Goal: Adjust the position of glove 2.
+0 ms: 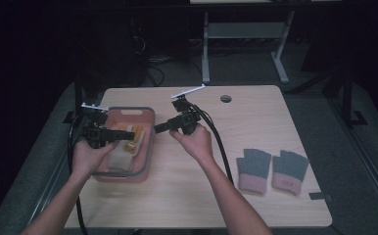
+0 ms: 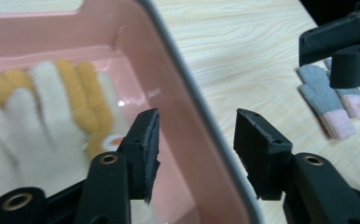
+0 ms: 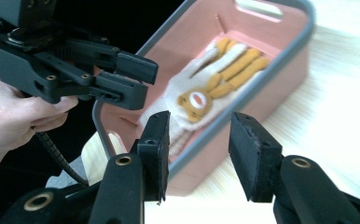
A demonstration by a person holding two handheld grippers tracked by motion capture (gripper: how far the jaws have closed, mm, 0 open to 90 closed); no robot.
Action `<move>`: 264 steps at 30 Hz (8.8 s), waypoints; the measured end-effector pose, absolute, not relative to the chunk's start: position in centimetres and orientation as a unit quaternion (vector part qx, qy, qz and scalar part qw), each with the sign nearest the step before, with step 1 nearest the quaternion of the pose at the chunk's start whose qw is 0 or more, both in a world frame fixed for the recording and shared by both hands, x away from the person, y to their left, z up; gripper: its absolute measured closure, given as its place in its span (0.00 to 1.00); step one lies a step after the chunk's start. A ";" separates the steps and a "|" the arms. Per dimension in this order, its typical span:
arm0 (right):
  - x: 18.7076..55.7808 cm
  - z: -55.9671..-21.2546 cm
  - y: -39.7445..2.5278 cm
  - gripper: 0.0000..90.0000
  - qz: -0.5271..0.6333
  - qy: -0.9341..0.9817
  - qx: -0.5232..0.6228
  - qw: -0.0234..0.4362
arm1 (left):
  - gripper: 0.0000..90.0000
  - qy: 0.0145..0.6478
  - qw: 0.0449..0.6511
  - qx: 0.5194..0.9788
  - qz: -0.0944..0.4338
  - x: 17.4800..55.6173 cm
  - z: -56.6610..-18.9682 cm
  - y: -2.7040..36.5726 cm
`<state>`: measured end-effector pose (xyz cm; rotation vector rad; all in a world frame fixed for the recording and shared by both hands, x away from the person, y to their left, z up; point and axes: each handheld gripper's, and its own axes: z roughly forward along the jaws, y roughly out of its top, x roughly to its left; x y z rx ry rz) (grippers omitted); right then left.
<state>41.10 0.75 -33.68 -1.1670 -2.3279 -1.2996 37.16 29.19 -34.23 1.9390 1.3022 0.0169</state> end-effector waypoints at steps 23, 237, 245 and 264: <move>39.0 -33.4 -8.4 0.54 -0.416 -0.791 -0.446 0.050 | 0.41 0.455 0.438 0.775 0.008 35.7 -33.7 21.8; 29.6 -45.3 -26.2 0.47 -0.333 -0.702 -0.629 0.007 | 0.48 0.418 0.392 0.801 -0.175 33.1 -46.8 -3.0; 29.7 -45.6 -25.8 0.50 -0.339 -0.702 -0.626 0.016 | 0.48 0.435 0.392 0.792 -0.172 33.1 -46.8 -2.4; 30.1 -45.4 -25.3 0.79 -0.349 -0.705 -0.617 0.025 | 0.76 0.441 0.402 0.776 -0.205 33.9 -47.4 -2.3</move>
